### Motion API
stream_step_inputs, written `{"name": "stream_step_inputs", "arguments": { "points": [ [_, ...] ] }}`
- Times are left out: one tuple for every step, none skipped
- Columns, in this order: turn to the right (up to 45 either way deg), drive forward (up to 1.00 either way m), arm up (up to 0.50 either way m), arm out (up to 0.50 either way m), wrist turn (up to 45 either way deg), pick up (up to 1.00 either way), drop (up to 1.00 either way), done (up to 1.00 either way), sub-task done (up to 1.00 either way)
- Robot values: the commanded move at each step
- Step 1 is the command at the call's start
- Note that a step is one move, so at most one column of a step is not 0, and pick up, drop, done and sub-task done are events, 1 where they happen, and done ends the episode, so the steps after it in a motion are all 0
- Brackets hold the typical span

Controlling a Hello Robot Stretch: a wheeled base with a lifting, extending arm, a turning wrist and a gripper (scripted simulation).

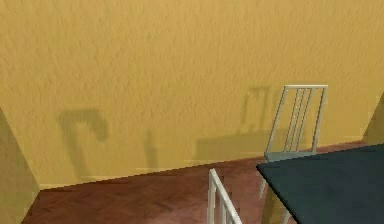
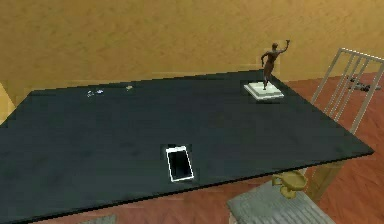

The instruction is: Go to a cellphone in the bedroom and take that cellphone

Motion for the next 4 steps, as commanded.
{"name": "stream_step_inputs", "arguments": {
  "points": [
    [0.0, 0.0, 0.5, 0.0, 0.0, 0.0, 0.0, 0.0, 0.0],
    [0.0, 0.0, 0.36, 0.0, 0.0, 0.0, 0.0, 0.0, 0.0],
    [0.0, 0.0, 0.0, 0.2, 0.0, 0.0, 0.0, 0.0, 0.0],
    [0.0, 0.0, 0.0, 0.0, 45.0, 0.0, 0.0, 0.0, 0.0]
  ]
}}
